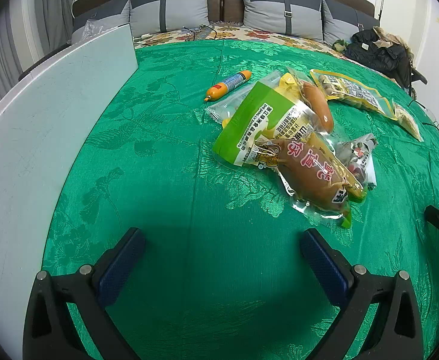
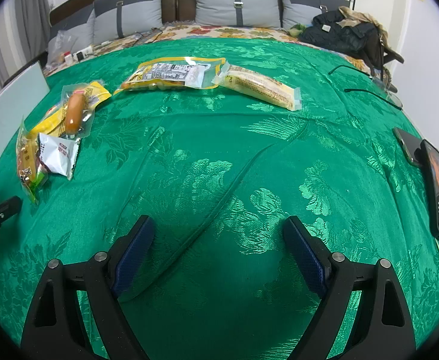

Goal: Organize snacks
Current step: 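Move the left tool toward the green-labelled braised egg pack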

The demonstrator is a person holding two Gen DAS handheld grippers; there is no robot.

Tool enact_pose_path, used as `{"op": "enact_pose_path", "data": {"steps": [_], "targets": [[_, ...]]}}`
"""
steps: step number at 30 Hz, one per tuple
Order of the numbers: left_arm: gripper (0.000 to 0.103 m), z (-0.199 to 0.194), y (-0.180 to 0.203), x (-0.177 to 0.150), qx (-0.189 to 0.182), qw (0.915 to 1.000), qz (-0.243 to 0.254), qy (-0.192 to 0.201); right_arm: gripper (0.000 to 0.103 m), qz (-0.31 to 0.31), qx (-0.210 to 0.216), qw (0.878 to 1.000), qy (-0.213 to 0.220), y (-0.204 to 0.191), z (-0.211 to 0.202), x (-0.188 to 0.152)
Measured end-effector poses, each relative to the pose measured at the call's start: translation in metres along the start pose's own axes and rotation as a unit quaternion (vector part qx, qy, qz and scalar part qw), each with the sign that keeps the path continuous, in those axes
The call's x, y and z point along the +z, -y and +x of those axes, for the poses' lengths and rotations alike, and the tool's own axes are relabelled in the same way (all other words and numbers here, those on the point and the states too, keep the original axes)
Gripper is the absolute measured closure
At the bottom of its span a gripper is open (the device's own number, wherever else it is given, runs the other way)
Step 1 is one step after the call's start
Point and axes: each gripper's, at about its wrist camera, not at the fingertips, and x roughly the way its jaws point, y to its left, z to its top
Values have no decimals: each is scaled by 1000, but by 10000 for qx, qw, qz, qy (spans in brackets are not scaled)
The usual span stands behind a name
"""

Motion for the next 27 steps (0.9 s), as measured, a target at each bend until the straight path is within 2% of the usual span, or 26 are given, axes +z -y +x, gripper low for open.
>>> {"op": "enact_pose_path", "data": {"steps": [27], "targets": [[0, 0, 0, 0, 2, 10000, 2, 3, 10, -6, 16, 10000, -20, -1, 2, -1]]}}
